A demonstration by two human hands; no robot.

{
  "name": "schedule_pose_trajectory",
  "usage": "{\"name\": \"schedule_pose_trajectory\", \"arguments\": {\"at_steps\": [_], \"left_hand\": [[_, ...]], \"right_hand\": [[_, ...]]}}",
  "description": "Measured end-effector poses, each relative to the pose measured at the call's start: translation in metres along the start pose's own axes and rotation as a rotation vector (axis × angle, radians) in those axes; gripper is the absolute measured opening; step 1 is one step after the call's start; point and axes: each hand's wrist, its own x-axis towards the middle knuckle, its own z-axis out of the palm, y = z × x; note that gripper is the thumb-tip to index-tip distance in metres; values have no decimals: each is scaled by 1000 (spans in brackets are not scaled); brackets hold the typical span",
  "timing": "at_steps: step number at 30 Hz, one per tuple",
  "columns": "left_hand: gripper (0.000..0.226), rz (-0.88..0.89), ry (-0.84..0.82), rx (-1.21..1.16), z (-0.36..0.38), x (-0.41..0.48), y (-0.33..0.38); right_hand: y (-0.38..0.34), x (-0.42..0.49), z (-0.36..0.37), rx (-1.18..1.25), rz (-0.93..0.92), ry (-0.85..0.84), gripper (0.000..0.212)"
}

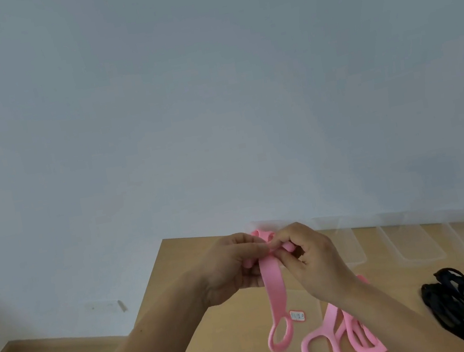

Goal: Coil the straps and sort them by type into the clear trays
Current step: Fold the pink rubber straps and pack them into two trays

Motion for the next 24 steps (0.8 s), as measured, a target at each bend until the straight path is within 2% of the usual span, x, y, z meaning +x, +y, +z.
{"name": "schedule_pose_trajectory", "arguments": {"at_steps": [3,7,10,13,16,18,20,24], "left_hand": [[19,43,44,-37,1,2,-3],[18,170,120,4,0,2,-4],[16,292,131,167,2,3,-4],[20,346,155,247,3,3,-6],[37,292,138,106,4,3,-7],[30,229,54,7,4,2,-5],[14,174,-45,-10,7,-1,-2],[10,98,-26,-20,7,-4,1]], "right_hand": [[0,1,-6,144,148,-67,25],[-4,5,-13,507,398,-152,31],[-8,10,-15,479,466,-155,10],[-8,11,-16,465,486,-175,10],[-11,12,-21,497,444,-137,12],[-11,13,-22,481,407,-103,13],[-10,12,-20,462,367,-86,4],[-10,9,-16,345,307,-66,16]]}}
